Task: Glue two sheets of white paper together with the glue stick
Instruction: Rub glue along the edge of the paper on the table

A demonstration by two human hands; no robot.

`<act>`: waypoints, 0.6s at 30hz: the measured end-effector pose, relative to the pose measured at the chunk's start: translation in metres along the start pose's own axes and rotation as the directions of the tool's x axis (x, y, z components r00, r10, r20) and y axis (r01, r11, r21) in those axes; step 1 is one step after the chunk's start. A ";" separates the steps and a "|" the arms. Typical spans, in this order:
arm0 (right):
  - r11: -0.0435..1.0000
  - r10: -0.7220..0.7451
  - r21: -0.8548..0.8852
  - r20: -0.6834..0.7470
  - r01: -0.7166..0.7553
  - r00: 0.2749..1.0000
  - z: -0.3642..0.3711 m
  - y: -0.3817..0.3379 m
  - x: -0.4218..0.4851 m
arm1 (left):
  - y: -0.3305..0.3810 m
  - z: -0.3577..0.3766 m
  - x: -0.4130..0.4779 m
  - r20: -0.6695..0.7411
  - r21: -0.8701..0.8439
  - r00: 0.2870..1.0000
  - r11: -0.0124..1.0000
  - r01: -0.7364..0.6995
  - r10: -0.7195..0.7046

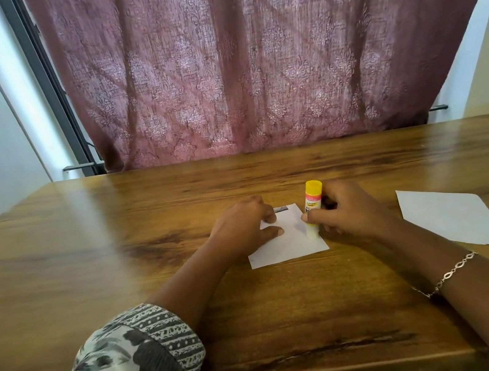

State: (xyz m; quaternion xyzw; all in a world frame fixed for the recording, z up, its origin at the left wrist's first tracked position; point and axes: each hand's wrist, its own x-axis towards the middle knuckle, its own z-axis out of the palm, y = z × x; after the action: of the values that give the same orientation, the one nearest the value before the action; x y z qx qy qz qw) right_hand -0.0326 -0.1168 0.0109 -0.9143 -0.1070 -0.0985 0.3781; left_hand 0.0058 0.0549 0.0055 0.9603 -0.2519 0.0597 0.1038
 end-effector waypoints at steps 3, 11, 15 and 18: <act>1.000 -0.027 -0.004 0.018 0.027 0.999 0.000 0.002 -0.001 | 0.000 0.000 0.000 -0.008 0.001 1.000 1.000 -0.001 0.001; 0.998 -0.054 -0.015 0.060 0.055 0.997 -0.005 0.002 -0.003 | -0.001 0.000 0.000 -0.006 0.014 1.000 1.000 0.000 0.000; 0.998 -0.053 -0.025 0.090 0.055 0.995 -0.007 0.001 -0.003 | 0.000 -0.001 -0.001 -0.003 0.015 1.000 1.000 0.002 -0.002; 0.999 -0.050 -0.005 0.098 0.051 0.994 -0.007 -0.001 -0.003 | 0.000 -0.001 -0.001 0.003 0.015 1.000 1.000 0.006 -0.006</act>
State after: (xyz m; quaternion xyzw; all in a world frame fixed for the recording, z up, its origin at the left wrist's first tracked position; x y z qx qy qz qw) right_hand -0.0365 -0.1217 0.0155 -0.9165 -0.1481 -0.0637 0.3662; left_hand 0.0048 0.0553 0.0066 0.9619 -0.2487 0.0597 0.0964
